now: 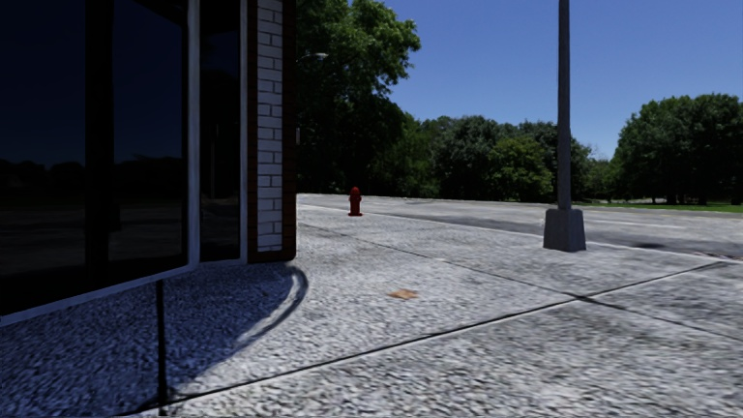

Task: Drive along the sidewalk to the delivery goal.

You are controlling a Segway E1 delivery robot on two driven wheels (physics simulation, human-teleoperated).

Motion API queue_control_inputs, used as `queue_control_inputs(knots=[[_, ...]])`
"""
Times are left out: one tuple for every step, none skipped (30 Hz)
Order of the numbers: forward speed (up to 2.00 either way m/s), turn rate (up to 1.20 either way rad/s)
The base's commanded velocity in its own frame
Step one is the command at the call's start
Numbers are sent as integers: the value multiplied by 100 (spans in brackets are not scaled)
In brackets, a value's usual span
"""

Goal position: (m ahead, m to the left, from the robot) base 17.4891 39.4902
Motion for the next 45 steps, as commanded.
queue_control_inputs(knots=[[200,0],[200,0],[200,0],[200,0],[200,0],[200,0],[200,0],[200,0],[200,0],[200,0],[200,0],[200,0],[200,0],[200,-1],[200,-10],[200,-14],[200,-14],[200,-16],[200,-16],[200,-16],[200,-16],[200,-16],[200,-15],[200,-15],[200,0],[200,0],[200,0],[200,0],[200,0],[200,0],[200,0],[200,0],[200,0],[200,0],[200,0],[200,0],[200,0],[200,0],[200,0],[200,0],[200,0],[200,0],[200,0],[200,0],[200,0]])
